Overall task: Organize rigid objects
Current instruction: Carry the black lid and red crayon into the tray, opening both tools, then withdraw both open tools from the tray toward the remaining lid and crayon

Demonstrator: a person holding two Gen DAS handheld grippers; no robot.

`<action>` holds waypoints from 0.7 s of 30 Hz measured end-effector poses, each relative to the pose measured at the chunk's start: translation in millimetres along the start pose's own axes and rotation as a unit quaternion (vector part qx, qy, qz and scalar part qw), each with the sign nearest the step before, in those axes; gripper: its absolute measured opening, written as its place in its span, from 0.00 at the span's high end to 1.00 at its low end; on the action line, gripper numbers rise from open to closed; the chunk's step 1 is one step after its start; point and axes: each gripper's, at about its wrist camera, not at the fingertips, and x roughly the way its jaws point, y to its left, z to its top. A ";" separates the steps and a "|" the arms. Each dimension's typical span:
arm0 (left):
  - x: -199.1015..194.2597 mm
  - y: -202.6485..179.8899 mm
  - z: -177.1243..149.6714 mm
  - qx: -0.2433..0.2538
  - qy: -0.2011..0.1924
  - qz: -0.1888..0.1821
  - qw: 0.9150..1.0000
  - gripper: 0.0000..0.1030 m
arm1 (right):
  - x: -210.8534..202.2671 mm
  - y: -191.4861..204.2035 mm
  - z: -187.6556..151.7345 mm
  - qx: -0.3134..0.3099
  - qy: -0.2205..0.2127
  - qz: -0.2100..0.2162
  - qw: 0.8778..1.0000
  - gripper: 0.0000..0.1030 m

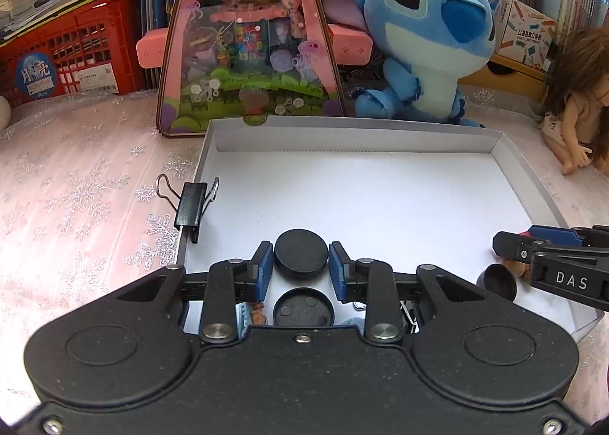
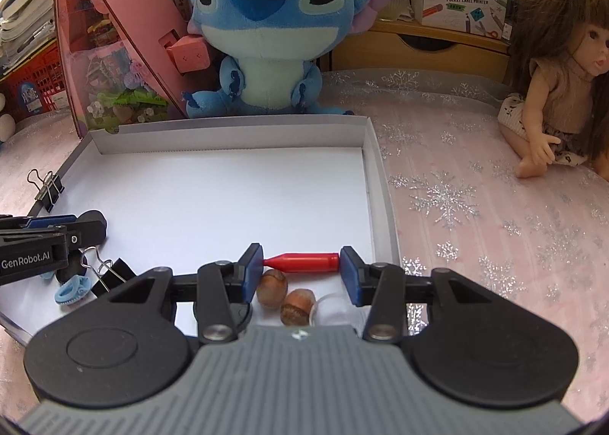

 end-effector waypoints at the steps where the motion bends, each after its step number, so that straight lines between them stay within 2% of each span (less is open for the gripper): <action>1: 0.1 -0.2 -0.2 0.001 -0.001 0.001 1.000 0.71 | 0.5 -0.6 -0.4 0.002 0.000 0.001 1.000 0.52; 5: 0.3 -1.6 -0.3 0.006 -0.003 0.004 1.000 0.71 | 0.7 -1.1 -1.0 0.001 -0.002 0.001 1.000 0.51; 8: -0.1 -2.2 -0.5 0.009 -0.004 0.004 1.000 0.71 | 0.5 -2.1 -1.4 0.005 -0.004 0.003 1.000 0.47; 11: -4.0 -1.4 -0.4 0.003 -0.007 -0.001 1.000 0.68 | -3.4 -3.7 -1.9 0.012 -0.011 0.014 1.000 0.39; 13: -9.7 -1.5 -0.6 0.003 -0.014 -0.006 1.000 0.57 | -7.9 -4.5 -1.9 0.014 -0.018 0.017 1.000 0.36; 17: -26.0 -4.3 -1.7 0.014 -0.032 -0.012 0.999 0.48 | -22.1 -6.0 -3.5 0.016 -0.040 0.022 0.999 0.26; 21: -49.4 -6.4 -8.1 0.019 -0.061 -0.025 0.998 0.30 | -40.4 -4.3 -9.3 0.009 -0.067 0.022 0.997 0.18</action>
